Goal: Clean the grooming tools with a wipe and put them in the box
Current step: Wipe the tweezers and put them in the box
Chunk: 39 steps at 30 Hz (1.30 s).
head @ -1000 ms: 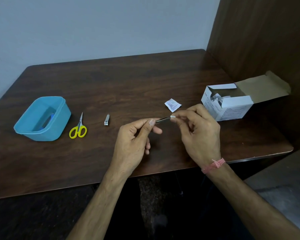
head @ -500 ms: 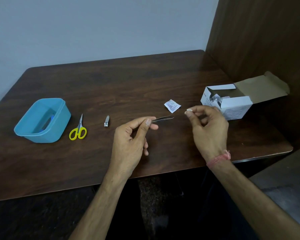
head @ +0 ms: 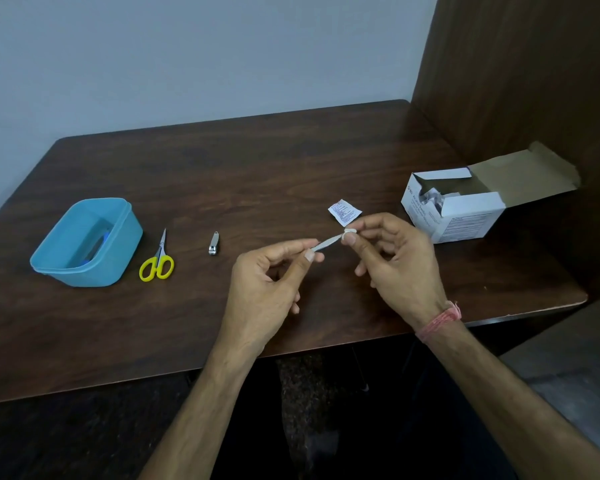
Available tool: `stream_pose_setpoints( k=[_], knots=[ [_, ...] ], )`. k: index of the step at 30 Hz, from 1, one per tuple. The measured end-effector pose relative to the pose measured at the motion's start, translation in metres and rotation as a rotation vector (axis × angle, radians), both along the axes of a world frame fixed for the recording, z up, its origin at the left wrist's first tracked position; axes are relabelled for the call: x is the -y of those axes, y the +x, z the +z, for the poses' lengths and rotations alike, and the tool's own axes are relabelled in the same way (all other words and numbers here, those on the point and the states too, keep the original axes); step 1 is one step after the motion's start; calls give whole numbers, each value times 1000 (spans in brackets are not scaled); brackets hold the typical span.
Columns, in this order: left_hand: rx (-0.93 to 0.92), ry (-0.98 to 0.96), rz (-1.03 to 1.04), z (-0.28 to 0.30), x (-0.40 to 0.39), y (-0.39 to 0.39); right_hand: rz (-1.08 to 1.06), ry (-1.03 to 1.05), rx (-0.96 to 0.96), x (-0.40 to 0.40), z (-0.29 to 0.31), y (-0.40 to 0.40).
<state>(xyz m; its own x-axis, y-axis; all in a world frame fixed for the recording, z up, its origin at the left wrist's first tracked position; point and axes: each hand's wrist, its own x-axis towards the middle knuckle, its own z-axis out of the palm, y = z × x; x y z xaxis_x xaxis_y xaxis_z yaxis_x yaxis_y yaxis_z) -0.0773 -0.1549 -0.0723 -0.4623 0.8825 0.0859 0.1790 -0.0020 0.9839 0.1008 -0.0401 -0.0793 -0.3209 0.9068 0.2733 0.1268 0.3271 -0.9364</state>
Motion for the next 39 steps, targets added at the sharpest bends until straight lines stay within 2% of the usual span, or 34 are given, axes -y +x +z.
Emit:
stream_pose_setpoints(
  k=[8,16,21,26,31,36,39],
  knots=[
    [-199,-179,-100,-1,-9,2,22,28,26,0,-1,0],
    [-137,-195,-101,2,-5,3,-77,-23,-18,0,-1,0],
    [-124,-173,-78,3,-5,2,29,-4,-4,1,-2,-1],
    [-129,-165,-78,2,-6,2,-74,-19,-42,-6,-5,3],
    [-121,-167,-69,3,-6,2,-54,45,43,-2,-6,1],
    [-114,-170,-81,5,-4,3,-167,116,35,0,-6,1],
    [-92,-165,-76,5,-4,3,-118,200,66,7,-4,0]
  ],
)
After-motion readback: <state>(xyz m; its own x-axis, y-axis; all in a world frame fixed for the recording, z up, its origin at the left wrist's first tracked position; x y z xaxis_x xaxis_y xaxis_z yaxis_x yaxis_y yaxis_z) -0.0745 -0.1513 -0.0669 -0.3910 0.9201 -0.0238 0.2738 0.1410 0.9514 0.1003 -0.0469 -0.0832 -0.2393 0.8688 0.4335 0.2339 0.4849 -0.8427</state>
